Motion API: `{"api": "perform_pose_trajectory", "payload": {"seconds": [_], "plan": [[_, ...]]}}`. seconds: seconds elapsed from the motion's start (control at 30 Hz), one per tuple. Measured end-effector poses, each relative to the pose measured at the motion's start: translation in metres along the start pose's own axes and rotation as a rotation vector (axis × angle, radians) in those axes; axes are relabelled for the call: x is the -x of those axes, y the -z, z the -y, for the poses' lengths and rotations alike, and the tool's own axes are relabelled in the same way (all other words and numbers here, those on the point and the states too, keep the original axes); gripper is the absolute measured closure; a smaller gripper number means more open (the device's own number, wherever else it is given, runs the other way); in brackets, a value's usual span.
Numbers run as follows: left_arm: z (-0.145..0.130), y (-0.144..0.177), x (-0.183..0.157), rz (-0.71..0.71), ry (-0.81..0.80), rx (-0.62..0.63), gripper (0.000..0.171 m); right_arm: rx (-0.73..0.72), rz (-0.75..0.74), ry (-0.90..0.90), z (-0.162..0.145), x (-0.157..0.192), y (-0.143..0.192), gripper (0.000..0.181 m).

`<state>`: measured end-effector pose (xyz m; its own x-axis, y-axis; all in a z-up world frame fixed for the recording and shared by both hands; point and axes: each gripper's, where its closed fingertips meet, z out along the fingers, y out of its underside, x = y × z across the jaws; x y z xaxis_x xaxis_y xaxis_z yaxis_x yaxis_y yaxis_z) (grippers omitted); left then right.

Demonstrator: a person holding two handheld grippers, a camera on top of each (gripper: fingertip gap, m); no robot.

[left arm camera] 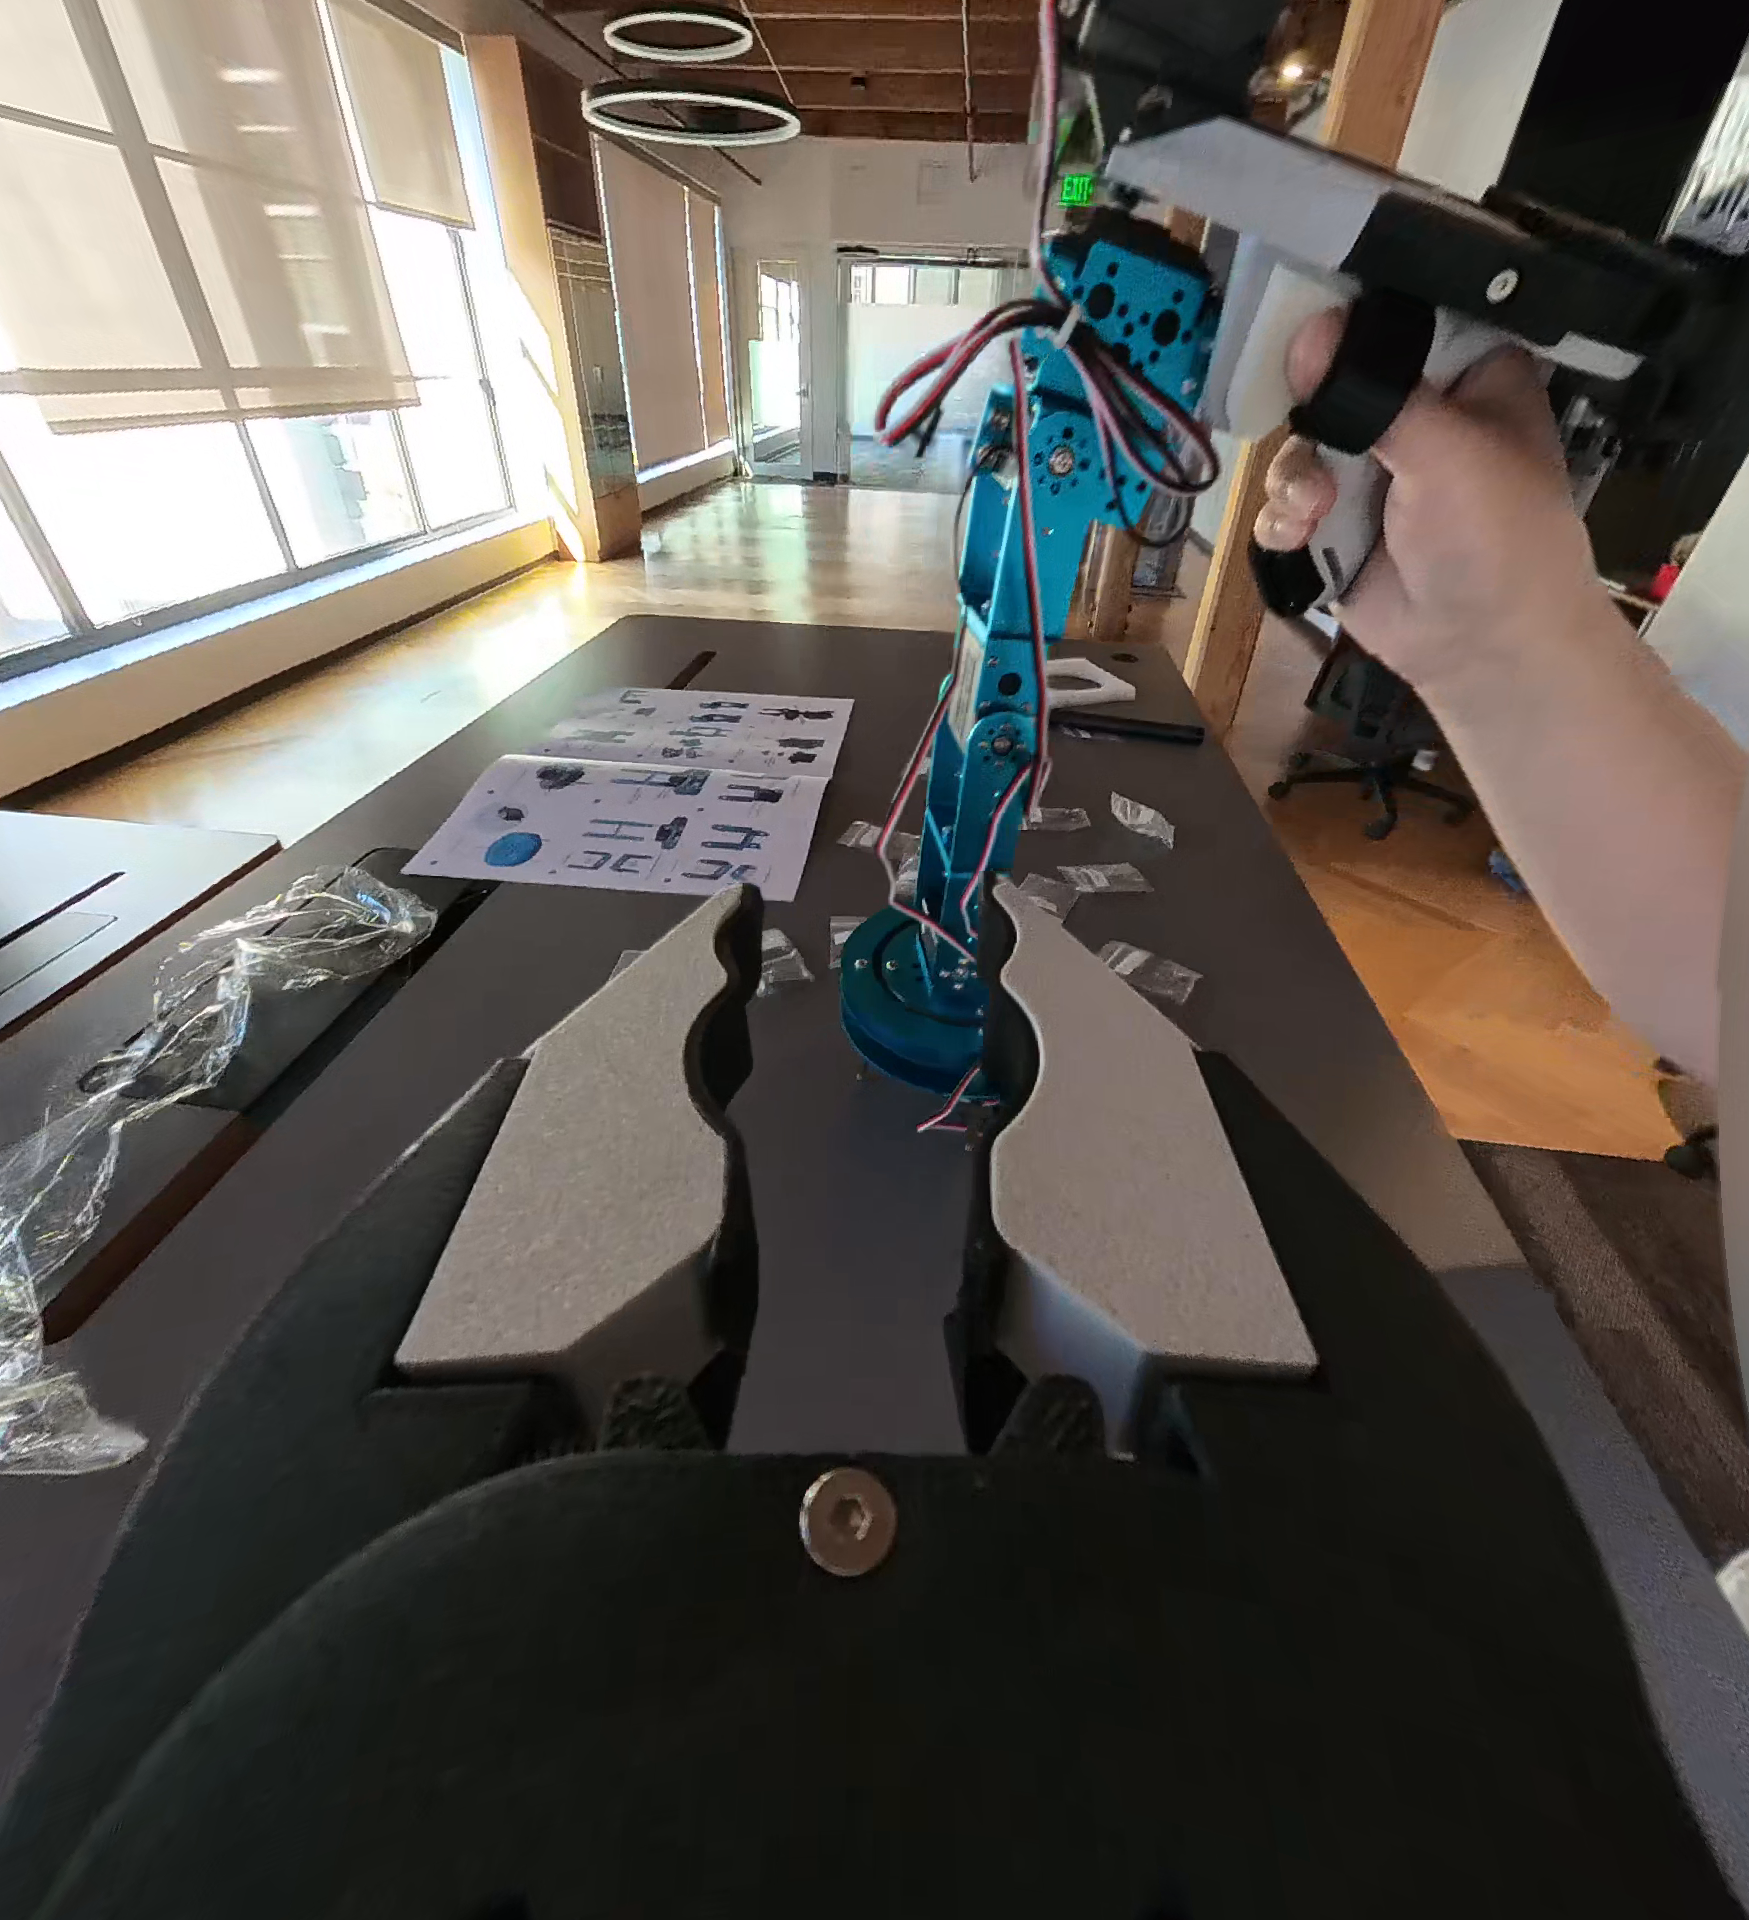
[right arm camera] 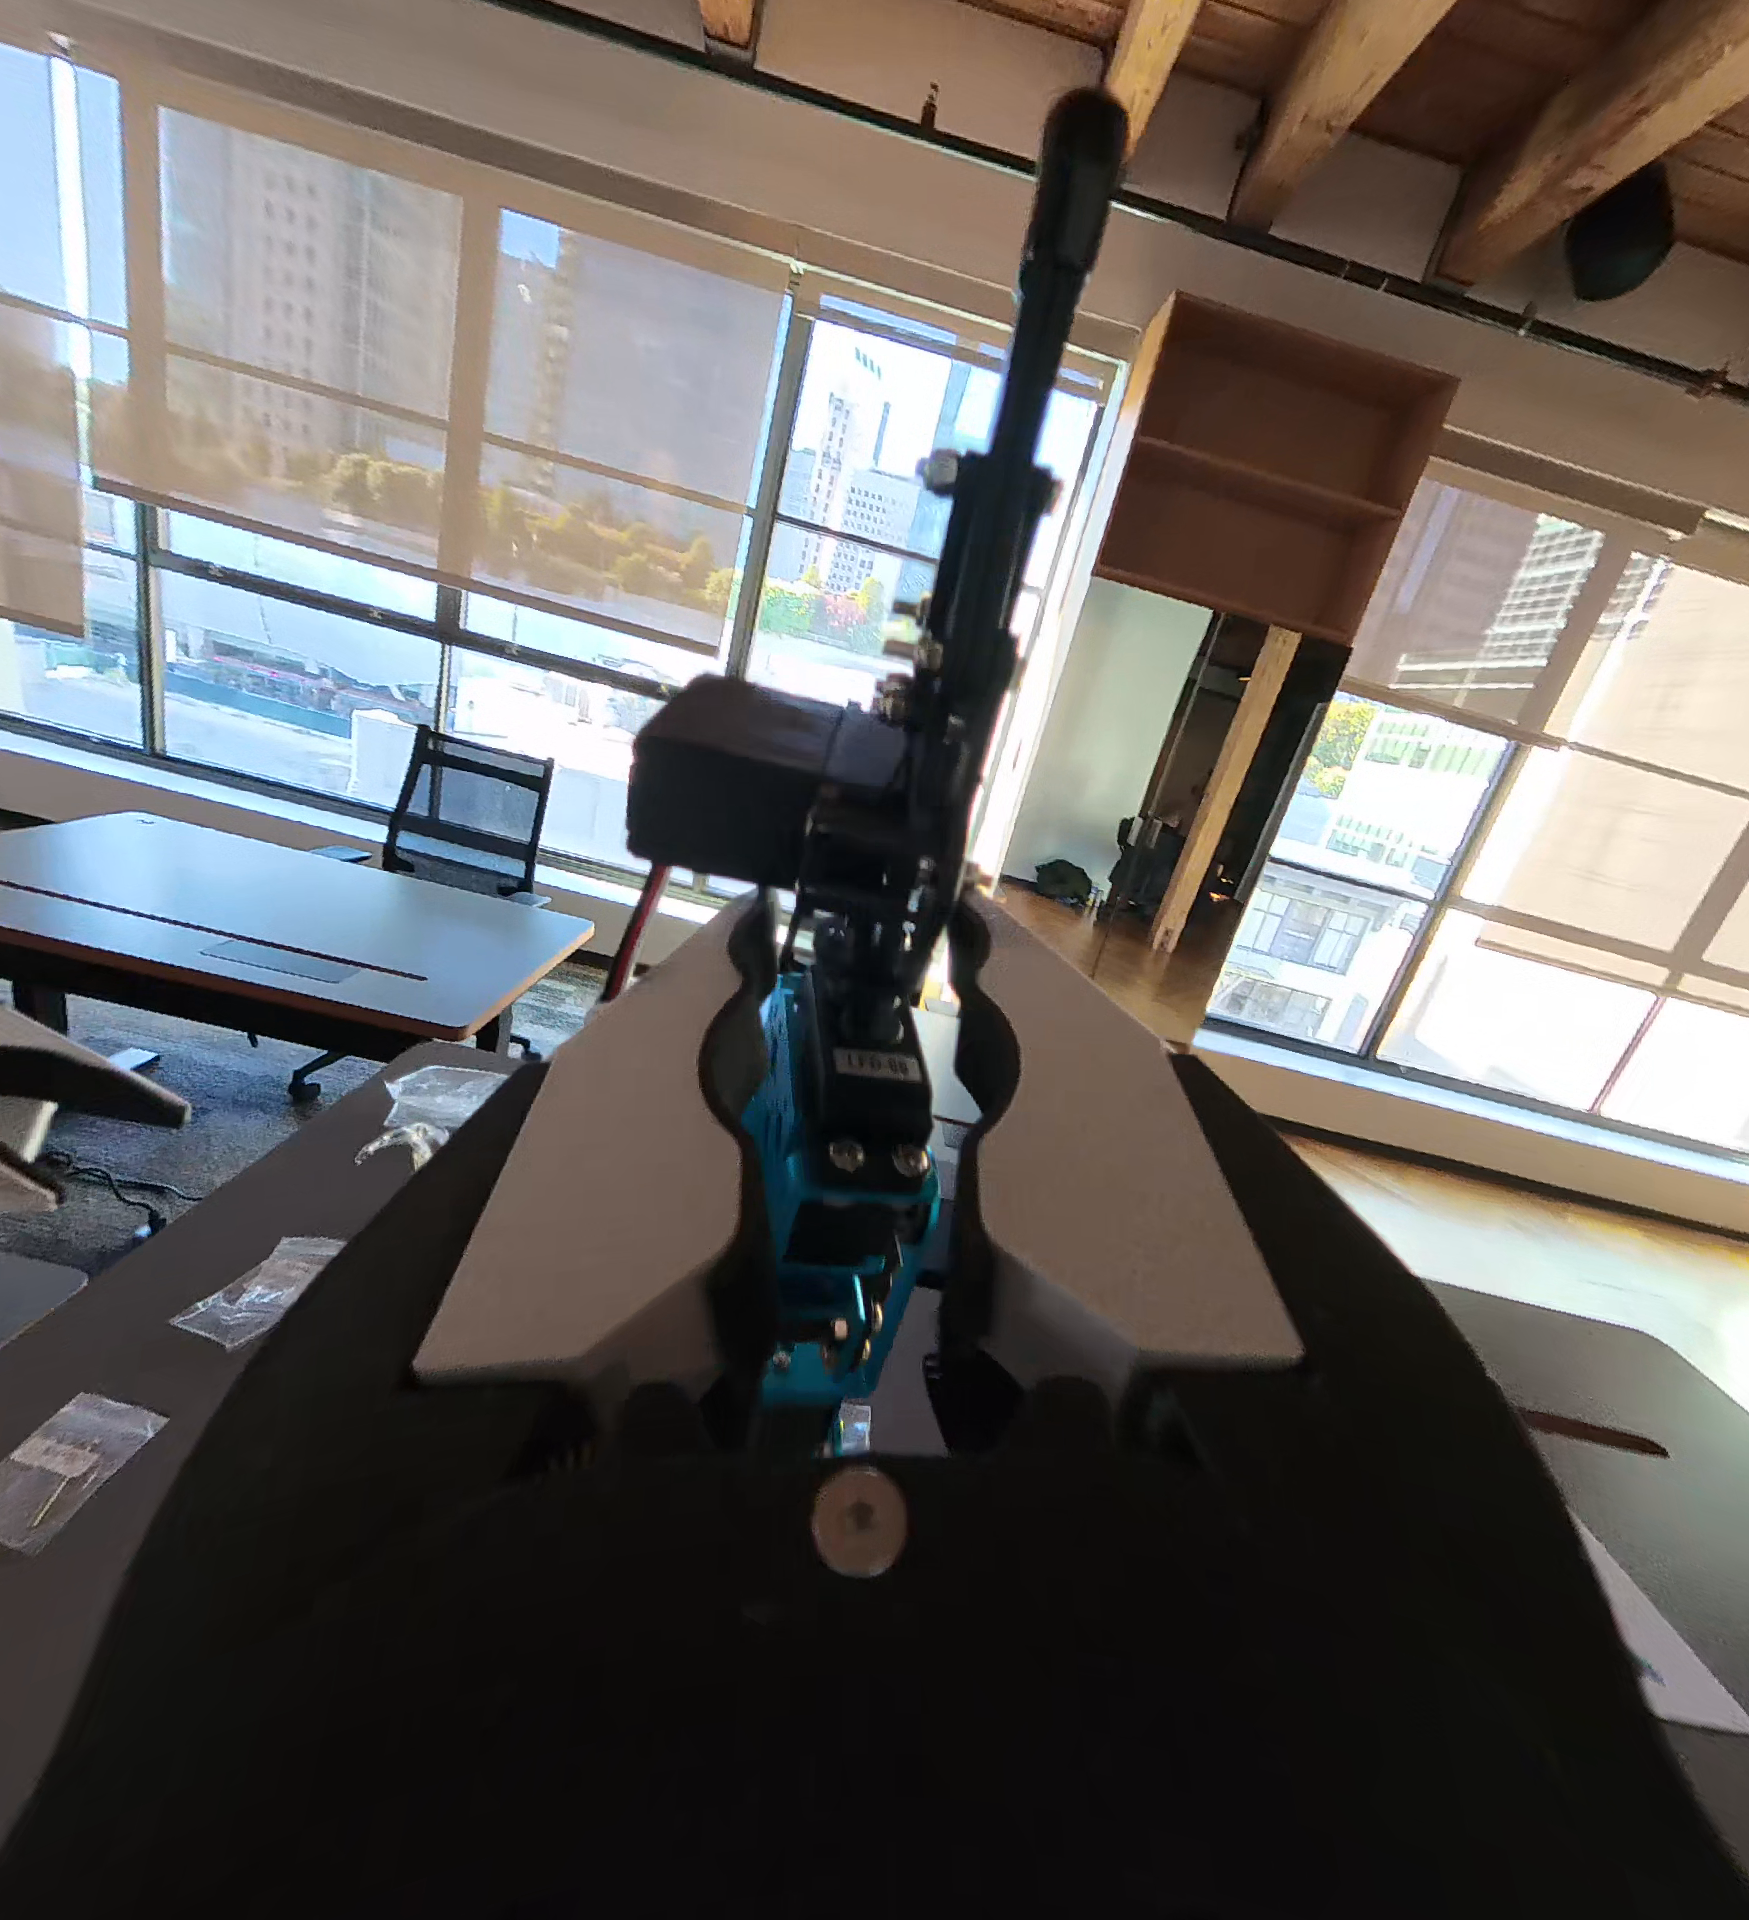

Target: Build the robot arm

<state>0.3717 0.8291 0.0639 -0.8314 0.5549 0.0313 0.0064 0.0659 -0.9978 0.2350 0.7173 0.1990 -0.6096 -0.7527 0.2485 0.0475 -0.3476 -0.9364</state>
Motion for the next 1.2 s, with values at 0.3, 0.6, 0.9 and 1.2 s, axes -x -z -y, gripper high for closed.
{"api": "perform_pose_trajectory", "payload": {"seconds": [0.3, 0.6, 0.9, 1.2], "plan": [[0.006, 0.004, 0.008, 0.015, -0.056, -0.025, 0.135, 0.072, 0.006, -0.006, -0.013, -0.001, -0.007, 0.157], [0.007, -0.011, -0.004, -0.018, -0.104, 0.024, 0.136, 0.050, -0.080, 0.073, -0.008, -0.002, -0.004, 0.158], [0.000, -0.006, -0.002, -0.026, -0.071, 0.033, 0.136, 0.000, -0.056, 0.019, -0.007, -0.004, -0.002, 0.161], [0.003, 0.004, -0.010, -0.025, -0.031, 0.034, 0.137, 0.002, -0.023, -0.027, -0.006, 0.001, -0.004, 0.153]]}}
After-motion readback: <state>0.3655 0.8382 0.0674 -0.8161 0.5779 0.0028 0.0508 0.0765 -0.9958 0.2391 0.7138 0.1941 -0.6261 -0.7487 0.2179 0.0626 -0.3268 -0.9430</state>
